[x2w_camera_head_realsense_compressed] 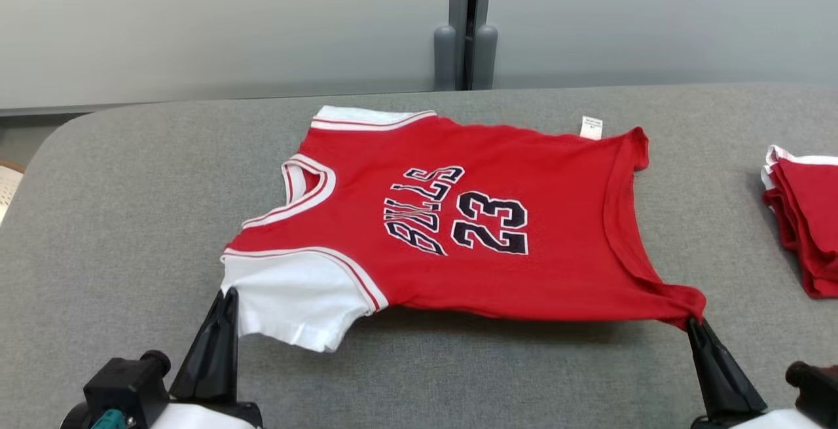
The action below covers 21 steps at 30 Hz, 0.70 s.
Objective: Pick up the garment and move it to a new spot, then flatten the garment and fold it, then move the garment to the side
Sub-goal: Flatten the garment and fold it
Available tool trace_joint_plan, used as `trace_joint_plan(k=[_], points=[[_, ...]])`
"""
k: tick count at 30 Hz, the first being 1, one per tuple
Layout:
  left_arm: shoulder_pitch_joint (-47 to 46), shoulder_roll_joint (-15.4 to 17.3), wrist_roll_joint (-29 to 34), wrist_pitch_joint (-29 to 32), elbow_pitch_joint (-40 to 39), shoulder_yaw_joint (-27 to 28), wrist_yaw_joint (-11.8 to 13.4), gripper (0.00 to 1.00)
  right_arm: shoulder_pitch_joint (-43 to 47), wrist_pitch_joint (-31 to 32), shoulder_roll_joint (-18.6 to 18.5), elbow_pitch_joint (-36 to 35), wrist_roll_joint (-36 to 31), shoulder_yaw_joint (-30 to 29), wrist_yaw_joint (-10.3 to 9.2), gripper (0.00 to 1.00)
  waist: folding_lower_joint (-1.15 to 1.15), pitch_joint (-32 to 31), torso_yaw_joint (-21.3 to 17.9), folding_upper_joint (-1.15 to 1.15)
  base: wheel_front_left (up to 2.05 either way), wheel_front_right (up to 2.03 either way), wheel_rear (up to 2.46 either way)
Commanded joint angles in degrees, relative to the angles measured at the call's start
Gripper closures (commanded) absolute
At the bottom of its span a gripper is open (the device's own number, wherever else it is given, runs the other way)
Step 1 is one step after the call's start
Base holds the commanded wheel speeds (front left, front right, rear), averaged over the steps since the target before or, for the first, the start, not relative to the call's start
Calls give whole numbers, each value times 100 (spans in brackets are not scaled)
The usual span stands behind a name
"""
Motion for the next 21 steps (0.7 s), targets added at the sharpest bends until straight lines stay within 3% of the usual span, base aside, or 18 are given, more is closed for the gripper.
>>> trace_joint_plan(k=[1, 4, 10, 21], points=[[174, 27, 42, 155, -251, -22, 69, 100, 208, 158, 62, -208, -86, -104, -2, 100, 0, -86, 5, 0, 0, 0, 0], [384, 49, 29, 434, -649, -56, 148, 100, 490, 417, 143, -543, -200, -198, -2, 100, 0, -130, -18, 0, 0, 0, 0], [418, 40, -72, 674, -689, -112, 163, 100, 565, 641, 168, -684, -292, -302, -2, 100, 0, -103, -61, 0, 0, 0, 0], [-541, -16, -821, 656, 599, 12, -184, 100, -136, 972, 291, -60, -183, -368, -2, 100, 0, 365, -159, 0, 0, 0, 0]])
